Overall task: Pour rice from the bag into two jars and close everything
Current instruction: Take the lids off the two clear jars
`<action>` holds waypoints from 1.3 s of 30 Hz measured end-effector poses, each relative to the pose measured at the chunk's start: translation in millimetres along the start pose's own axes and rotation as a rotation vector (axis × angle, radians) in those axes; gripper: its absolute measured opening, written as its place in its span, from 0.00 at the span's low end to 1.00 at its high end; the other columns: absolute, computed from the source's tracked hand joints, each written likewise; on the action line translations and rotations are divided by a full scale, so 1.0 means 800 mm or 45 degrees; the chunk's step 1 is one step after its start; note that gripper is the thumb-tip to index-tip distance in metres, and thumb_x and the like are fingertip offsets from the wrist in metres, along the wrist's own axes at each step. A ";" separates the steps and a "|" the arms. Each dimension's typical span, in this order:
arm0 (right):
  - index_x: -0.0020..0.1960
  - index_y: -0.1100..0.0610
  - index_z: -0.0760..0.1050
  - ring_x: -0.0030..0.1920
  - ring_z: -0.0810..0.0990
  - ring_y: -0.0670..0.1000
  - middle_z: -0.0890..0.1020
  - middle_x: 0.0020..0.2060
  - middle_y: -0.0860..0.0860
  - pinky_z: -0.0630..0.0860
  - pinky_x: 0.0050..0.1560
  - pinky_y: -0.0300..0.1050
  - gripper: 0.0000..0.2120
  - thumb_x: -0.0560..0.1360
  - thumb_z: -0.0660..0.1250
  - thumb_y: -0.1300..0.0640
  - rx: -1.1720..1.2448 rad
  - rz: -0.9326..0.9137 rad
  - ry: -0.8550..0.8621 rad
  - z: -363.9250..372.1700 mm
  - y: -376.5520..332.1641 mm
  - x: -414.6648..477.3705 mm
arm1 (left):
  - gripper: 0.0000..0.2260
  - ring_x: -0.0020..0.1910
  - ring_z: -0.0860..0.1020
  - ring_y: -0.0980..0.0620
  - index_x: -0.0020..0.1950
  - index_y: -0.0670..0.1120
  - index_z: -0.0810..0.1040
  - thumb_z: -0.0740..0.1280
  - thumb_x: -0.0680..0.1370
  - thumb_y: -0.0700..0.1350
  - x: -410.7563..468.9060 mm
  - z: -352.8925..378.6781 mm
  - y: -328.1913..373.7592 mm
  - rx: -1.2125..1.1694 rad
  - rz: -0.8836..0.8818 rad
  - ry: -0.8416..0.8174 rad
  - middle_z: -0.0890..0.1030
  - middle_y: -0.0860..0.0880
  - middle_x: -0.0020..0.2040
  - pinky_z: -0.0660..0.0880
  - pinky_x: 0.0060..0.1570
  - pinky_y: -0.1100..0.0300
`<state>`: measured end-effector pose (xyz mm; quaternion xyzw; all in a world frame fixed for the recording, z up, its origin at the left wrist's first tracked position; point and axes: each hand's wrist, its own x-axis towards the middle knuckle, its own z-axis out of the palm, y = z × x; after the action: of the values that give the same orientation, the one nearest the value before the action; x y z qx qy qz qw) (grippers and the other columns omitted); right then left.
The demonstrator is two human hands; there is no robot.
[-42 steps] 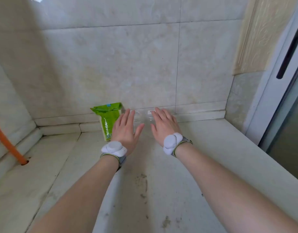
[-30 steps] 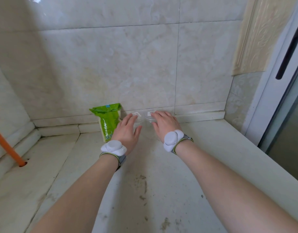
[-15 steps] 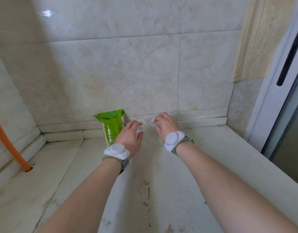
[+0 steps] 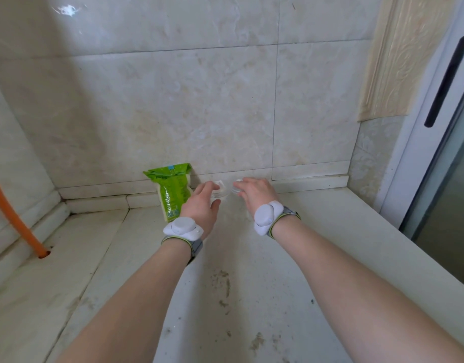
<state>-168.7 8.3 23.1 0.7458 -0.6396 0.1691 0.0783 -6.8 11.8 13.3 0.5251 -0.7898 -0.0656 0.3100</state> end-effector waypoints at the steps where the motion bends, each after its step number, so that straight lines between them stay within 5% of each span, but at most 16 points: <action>1: 0.57 0.57 0.75 0.53 0.78 0.58 0.78 0.52 0.55 0.70 0.53 0.46 0.12 0.78 0.57 0.64 0.016 0.003 -0.002 -0.001 0.000 -0.005 | 0.13 0.54 0.77 0.45 0.64 0.47 0.70 0.62 0.80 0.44 -0.004 -0.002 0.003 -0.001 -0.002 -0.006 0.72 0.51 0.66 0.67 0.43 0.58; 16: 0.63 0.53 0.73 0.62 0.74 0.59 0.75 0.60 0.54 0.74 0.58 0.49 0.17 0.78 0.55 0.65 0.021 0.103 -0.089 -0.029 -0.006 -0.086 | 0.14 0.56 0.76 0.44 0.66 0.47 0.69 0.61 0.80 0.44 -0.077 -0.027 0.036 0.017 -0.009 -0.042 0.72 0.51 0.67 0.65 0.44 0.60; 21: 0.59 0.54 0.73 0.57 0.76 0.59 0.76 0.55 0.54 0.73 0.56 0.48 0.15 0.77 0.55 0.65 0.021 0.108 -0.061 -0.037 -0.009 -0.109 | 0.14 0.59 0.75 0.44 0.65 0.46 0.70 0.61 0.80 0.43 -0.094 -0.033 0.040 -0.011 0.004 -0.051 0.72 0.50 0.67 0.64 0.46 0.61; 29: 0.67 0.52 0.72 0.61 0.75 0.60 0.72 0.65 0.55 0.74 0.58 0.49 0.17 0.80 0.57 0.59 0.095 0.202 -0.101 -0.062 -0.015 -0.121 | 0.14 0.58 0.75 0.45 0.66 0.50 0.68 0.61 0.80 0.45 -0.106 -0.041 0.041 0.025 0.016 -0.066 0.70 0.52 0.69 0.67 0.47 0.60; 32: 0.67 0.50 0.72 0.63 0.75 0.57 0.71 0.66 0.53 0.72 0.57 0.46 0.17 0.79 0.60 0.53 0.120 0.236 -0.072 -0.069 -0.017 -0.121 | 0.14 0.67 0.71 0.48 0.65 0.52 0.68 0.63 0.79 0.47 -0.102 -0.040 0.034 0.025 0.045 -0.091 0.64 0.54 0.75 0.68 0.56 0.59; 39: 0.64 0.54 0.77 0.75 0.58 0.55 0.73 0.68 0.51 0.60 0.73 0.47 0.16 0.79 0.57 0.59 0.184 0.148 0.082 -0.066 -0.031 -0.114 | 0.35 0.72 0.65 0.46 0.74 0.48 0.62 0.74 0.71 0.50 -0.098 -0.019 0.024 -0.269 -0.157 0.022 0.65 0.48 0.74 0.63 0.69 0.53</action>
<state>-164.0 114.6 42.7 0.7053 -0.6651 0.2428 0.0350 6.7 92.2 0.7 0.5375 -0.7422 -0.1630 0.3657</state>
